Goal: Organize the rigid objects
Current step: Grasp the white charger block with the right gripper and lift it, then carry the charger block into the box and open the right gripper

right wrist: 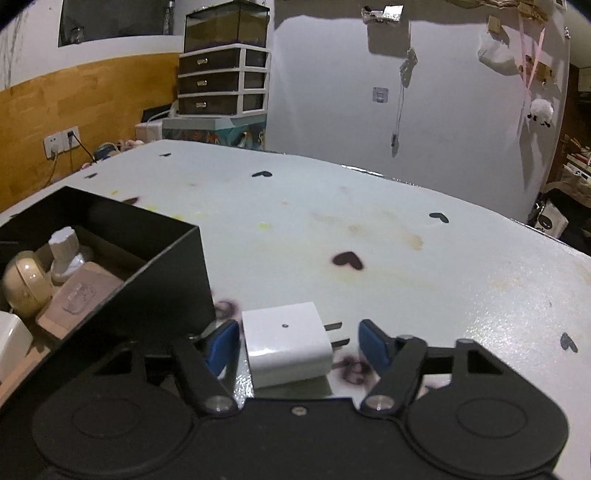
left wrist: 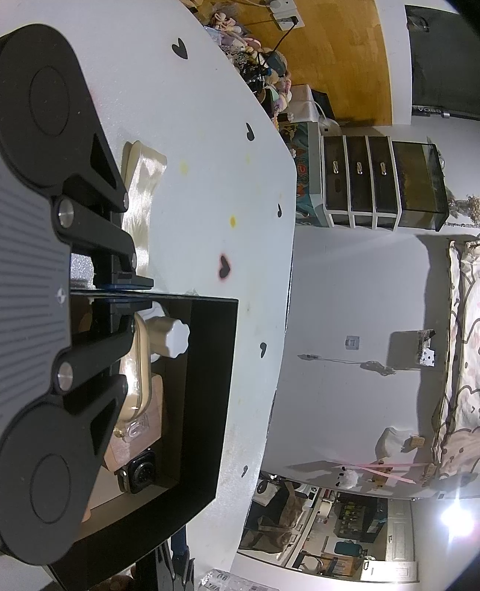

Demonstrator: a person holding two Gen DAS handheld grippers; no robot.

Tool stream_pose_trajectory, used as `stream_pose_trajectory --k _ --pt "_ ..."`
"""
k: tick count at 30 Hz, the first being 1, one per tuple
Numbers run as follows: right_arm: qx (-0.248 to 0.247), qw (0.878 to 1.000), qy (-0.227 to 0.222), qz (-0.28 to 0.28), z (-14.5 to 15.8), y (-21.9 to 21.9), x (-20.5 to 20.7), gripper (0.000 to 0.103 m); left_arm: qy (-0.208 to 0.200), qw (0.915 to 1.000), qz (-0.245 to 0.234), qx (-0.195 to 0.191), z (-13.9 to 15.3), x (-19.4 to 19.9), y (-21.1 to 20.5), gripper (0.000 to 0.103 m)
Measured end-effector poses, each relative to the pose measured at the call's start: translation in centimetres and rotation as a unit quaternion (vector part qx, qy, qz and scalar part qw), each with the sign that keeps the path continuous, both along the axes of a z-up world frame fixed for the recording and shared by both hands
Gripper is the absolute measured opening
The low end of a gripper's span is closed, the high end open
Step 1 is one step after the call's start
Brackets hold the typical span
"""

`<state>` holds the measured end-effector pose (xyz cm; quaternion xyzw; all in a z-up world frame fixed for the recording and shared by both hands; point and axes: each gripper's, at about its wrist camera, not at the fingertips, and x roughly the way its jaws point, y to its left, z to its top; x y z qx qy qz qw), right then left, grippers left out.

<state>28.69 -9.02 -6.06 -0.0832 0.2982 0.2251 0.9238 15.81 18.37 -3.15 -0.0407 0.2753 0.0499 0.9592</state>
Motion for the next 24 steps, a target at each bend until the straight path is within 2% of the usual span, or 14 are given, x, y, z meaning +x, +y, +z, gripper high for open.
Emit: stream_pose_trajectory --k 7,15,20,24 --pt "-0.007 0.999 -0.005 -0.032 0.6 -0.2 -0.5 0.062 0.000 1.0000 0.001 -0.001 0.0 0.0 0.0 0.003" --pt "0.050 0.998 -0.030 -0.031 6.3 -1.2 -3.9 0.061 0.001 1.0000 0.002 0.000 -0.1 0.0 0.1 0.003" --pt "0.077 0.997 -0.006 0.027 9.7 0.2 -6.3 0.061 0.003 1.0000 0.003 0.000 -0.1 0.1 0.1 0.003" --pt "0.055 0.993 0.017 0.105 10.8 2.7 -7.6 0.061 0.003 1.0000 0.004 0.000 -0.1 0.1 0.1 0.003"
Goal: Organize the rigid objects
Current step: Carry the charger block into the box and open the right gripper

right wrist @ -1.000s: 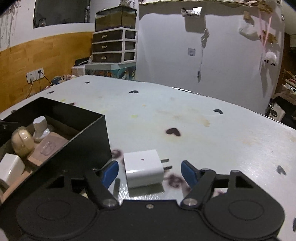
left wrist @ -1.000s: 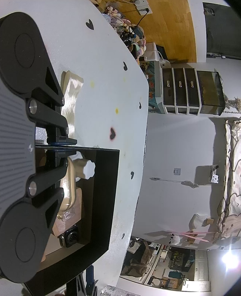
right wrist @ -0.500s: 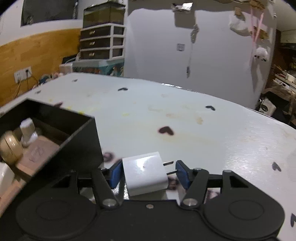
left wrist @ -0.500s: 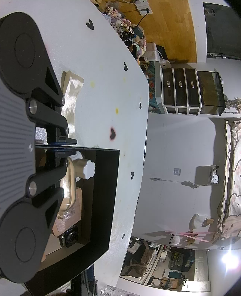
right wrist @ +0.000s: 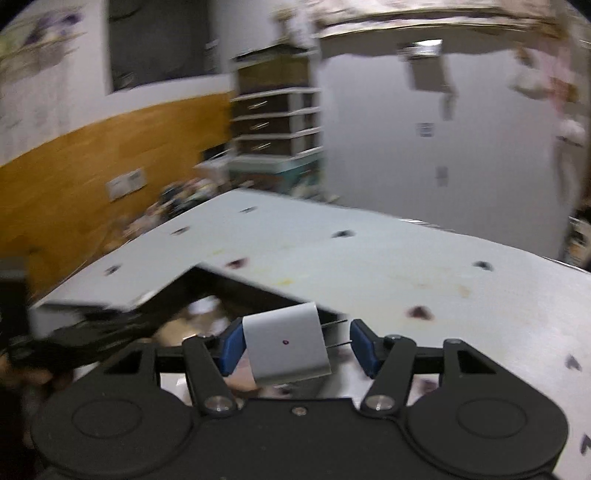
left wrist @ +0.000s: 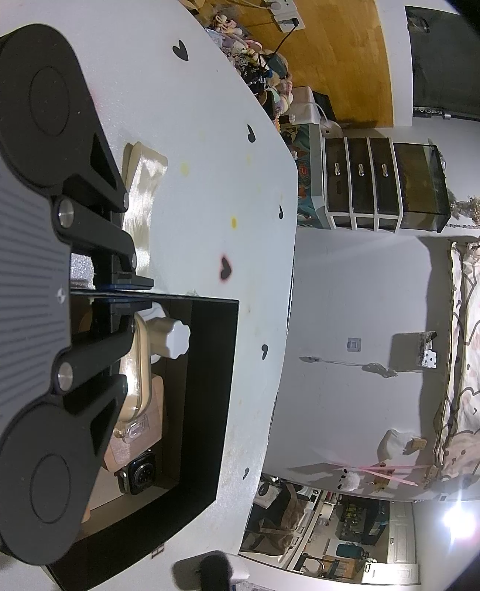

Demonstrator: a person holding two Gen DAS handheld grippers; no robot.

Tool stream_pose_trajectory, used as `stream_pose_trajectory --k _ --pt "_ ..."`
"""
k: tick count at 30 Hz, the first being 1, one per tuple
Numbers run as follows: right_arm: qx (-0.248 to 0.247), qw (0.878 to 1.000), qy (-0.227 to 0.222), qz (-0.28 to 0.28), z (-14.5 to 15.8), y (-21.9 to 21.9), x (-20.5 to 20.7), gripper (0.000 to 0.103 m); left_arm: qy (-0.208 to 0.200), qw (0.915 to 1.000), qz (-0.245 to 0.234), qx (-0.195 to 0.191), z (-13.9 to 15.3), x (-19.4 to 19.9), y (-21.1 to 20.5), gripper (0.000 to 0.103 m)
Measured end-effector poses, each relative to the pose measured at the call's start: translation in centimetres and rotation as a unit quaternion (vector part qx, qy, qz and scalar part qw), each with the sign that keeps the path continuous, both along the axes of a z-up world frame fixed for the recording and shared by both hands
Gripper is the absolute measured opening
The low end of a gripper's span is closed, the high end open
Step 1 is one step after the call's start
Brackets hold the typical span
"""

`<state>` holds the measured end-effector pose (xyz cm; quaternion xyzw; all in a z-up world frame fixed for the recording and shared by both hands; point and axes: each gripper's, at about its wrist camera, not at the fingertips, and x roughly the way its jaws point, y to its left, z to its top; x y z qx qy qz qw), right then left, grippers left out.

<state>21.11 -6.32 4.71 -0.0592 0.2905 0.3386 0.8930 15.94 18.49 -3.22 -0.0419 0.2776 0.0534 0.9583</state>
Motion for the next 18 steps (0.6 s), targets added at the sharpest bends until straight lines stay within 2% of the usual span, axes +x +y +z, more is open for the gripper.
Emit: stream_pose_trajectory --k 2,5,8,13,15,18 --pt "-0.022 0.999 0.013 0.030 0.0 1.7 0.0 0.061 0.000 1.0000 0.000 0.000 0.0 0.0 0.0 0.003" --pt "-0.063 0.996 0.034 0.048 -0.7 4.0 0.5 0.061 0.000 1.0000 0.000 -0.001 0.0 0.0 0.0 0.003" --pt "-0.118 0.991 0.019 0.059 -1.3 6.0 0.7 0.062 -0.001 1.0000 -0.001 -0.002 0.1 0.0 0.0 0.003" --pt "-0.218 0.969 -0.004 0.117 -2.5 7.7 1.0 0.062 -0.007 1.0000 -0.006 -0.004 0.3 -0.4 0.1 0.003" --pt "-0.245 0.960 -0.004 0.137 -2.9 7.8 0.8 0.062 -0.010 0.9999 -0.007 -0.007 0.4 -0.5 0.2 0.003" --pt "-0.268 0.953 -0.007 0.139 -3.0 7.8 0.5 0.061 -0.011 0.9999 -0.007 -0.007 0.5 -0.5 0.1 0.003"
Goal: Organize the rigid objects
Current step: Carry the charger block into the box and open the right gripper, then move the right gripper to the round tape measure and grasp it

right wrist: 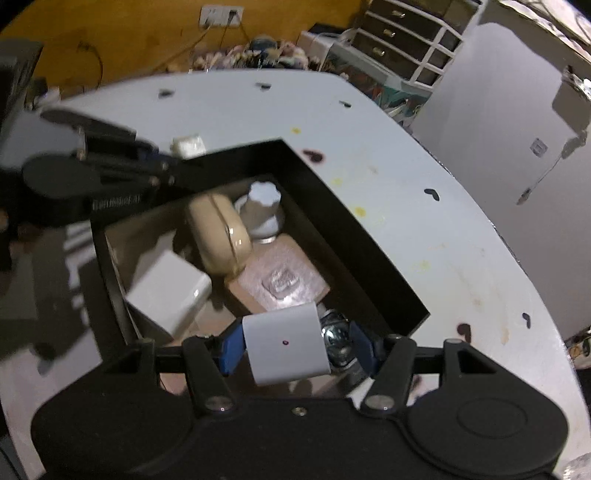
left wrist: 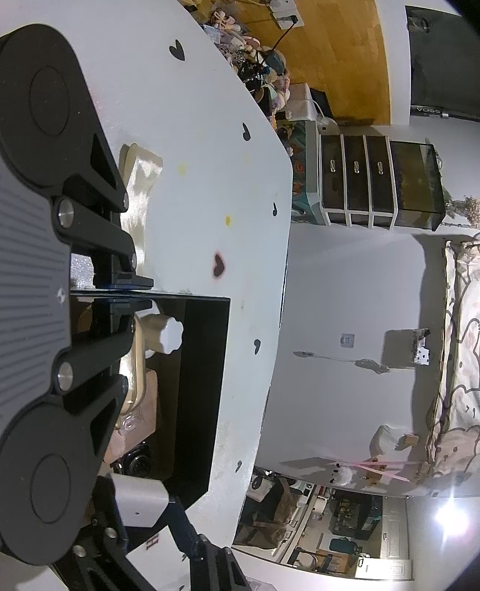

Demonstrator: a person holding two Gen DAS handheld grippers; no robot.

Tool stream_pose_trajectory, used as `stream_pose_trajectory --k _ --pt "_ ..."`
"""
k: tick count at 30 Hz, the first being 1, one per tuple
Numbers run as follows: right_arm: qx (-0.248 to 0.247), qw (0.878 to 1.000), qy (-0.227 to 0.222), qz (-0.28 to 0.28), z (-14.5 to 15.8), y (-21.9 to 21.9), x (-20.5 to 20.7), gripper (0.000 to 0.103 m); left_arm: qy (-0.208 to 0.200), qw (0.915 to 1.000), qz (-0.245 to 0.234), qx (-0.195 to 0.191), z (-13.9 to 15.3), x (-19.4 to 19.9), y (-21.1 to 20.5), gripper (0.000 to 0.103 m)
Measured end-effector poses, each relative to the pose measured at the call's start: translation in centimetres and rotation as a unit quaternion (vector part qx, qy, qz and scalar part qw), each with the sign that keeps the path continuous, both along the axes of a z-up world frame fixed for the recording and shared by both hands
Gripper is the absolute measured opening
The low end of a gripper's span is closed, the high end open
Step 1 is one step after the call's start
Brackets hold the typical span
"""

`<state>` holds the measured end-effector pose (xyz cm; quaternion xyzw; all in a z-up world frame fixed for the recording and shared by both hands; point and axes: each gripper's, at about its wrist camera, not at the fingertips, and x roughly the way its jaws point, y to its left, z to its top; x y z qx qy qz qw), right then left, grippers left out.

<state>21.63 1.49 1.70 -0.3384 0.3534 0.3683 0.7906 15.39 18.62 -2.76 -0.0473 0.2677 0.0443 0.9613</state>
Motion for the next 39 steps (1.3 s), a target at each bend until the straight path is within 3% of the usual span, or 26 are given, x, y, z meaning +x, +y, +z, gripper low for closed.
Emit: stream_pose_trajectory --k 4,24,39 --pt "0.011 1.000 -0.004 -0.009 0.7 -0.7 -0.3 0.073 0.001 1.0000 0.000 0.000 0.1 0.0 0.0 0.003" --pt "0.095 0.995 0.006 -0.042 2.3 -3.1 -2.6 0.075 0.001 1.0000 0.002 0.002 0.1 0.0 0.0 0.002" --pt "0.214 0.963 -0.035 -0.157 1.4 -7.8 -5.3 0.079 0.001 1.0000 0.005 0.003 0.0 -0.1 0.2 0.002"
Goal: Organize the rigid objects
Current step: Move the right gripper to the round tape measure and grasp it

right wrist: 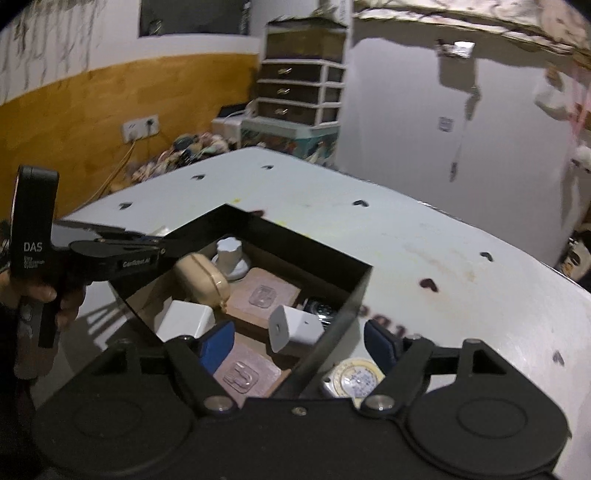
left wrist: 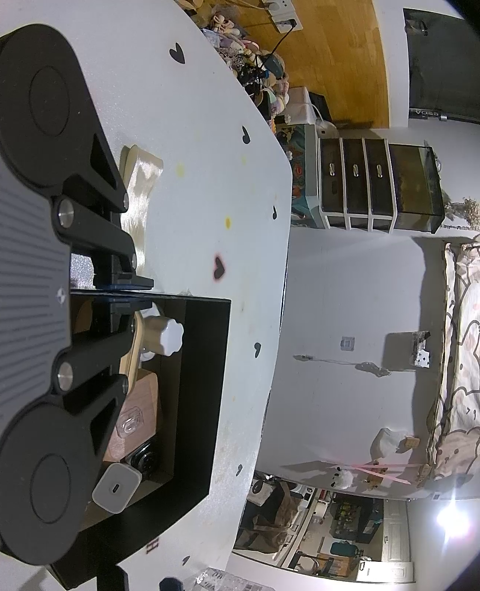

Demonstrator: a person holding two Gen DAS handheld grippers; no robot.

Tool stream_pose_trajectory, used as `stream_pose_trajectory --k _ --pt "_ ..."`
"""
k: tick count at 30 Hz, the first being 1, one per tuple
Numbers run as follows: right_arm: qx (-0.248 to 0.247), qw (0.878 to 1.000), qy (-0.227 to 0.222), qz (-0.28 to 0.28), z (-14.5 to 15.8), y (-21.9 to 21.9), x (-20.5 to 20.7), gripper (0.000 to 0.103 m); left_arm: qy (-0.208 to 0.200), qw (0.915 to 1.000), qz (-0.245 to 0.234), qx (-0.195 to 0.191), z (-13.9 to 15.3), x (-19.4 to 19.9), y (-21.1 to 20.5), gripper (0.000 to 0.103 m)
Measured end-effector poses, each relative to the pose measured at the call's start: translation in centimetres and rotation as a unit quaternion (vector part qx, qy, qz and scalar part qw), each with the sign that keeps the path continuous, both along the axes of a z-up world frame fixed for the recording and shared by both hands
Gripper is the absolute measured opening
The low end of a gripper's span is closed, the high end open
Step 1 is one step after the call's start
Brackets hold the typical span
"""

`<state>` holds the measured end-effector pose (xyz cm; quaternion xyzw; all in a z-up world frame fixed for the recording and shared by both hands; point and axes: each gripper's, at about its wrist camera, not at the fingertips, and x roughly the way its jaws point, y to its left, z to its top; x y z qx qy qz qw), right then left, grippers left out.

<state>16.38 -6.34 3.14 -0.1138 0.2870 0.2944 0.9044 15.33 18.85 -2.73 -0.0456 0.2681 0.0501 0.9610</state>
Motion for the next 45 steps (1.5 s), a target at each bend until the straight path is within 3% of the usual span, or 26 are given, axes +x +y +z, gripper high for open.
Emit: stream_pose_trajectory --k 8,11,19,28,32,39,44,45 --pt "0.037 0.997 -0.018 -0.070 -1.2 -1.9 -1.4 0.087 -0.001 1.0000 0.004 0.001 0.0 0.0 -0.2 0.002" --pt "0.034 0.994 -0.035 -0.100 -2.2 -2.5 -1.8 0.095 -0.001 1.0000 0.004 0.001 0.0 0.0 -0.2 0.002" --pt "0.024 0.989 -0.040 -0.141 -4.8 -4.1 -1.4 0.097 -0.002 1.0000 0.005 0.000 0.0 0.0 -0.2 0.002" --pt "0.003 0.999 -0.011 -0.034 -6.8 -5.4 1.5 0.089 -0.004 1.0000 0.003 0.000 0.0 -0.1 -0.2 0.002" --pt "-0.015 1.000 0.001 0.001 -7.3 -5.2 3.3 0.082 -0.003 1.0000 0.004 0.001 0.0 0.0 -0.2 0.002" --pt "-0.028 0.999 0.003 0.038 -8.4 -3.9 4.8 0.078 -0.001 1.0000 0.003 0.002 -0.1 0.0 -0.3 0.002" --pt "-0.001 0.999 0.013 0.045 -8.6 -3.6 5.2 0.057 -0.001 1.0000 0.003 0.002 -0.1 0.0 -0.3 0.002" --pt "0.000 0.999 0.012 0.041 -8.6 -3.6 5.1 0.057 -0.001 1.0000 0.003 0.002 -0.1 0.0 -0.3 0.002"
